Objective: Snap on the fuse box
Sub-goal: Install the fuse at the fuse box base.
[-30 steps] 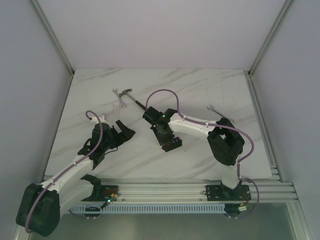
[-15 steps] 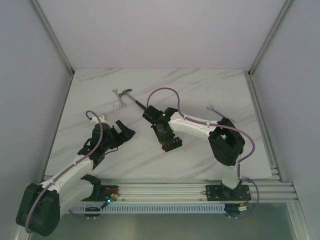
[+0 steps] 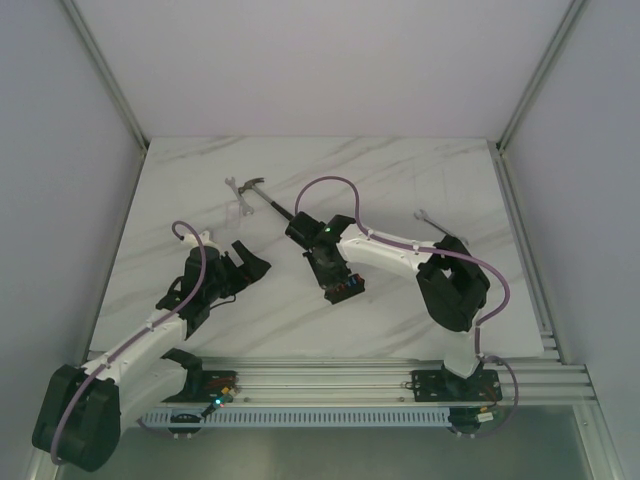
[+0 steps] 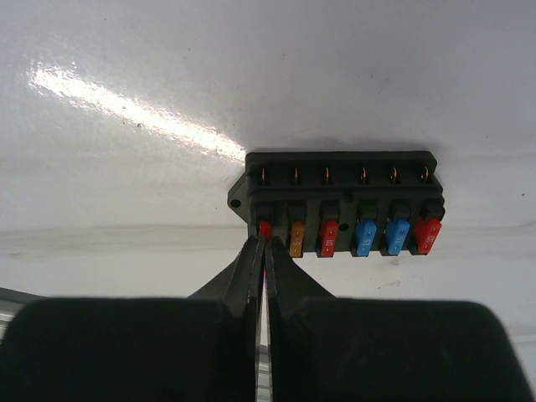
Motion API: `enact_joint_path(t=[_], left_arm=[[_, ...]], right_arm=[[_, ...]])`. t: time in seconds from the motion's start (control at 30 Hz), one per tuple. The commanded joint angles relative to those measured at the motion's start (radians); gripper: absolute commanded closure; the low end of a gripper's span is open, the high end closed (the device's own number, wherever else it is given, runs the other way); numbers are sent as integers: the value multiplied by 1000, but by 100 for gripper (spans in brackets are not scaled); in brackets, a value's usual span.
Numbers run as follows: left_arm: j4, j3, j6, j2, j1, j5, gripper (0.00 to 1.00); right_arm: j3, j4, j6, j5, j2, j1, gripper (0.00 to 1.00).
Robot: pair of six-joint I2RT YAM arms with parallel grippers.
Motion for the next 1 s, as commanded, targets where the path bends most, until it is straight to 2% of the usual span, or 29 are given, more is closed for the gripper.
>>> enact_joint_path(t=[0.0, 0.07, 0.47, 0.97], left_arm=[[-12, 8, 10, 2, 5, 15, 0], [-11, 9, 9, 2, 6, 14, 0], [-11, 6, 8, 2, 5, 13, 0], [-15, 1, 8, 7, 5, 6, 0]], right_arm=[[3, -40, 12, -23, 45, -3, 97], [-9, -49, 14, -26, 56, -3, 100], [-116, -48, -5, -61, 148, -1, 100], [-182, 22, -34, -67, 390, 4, 100]])
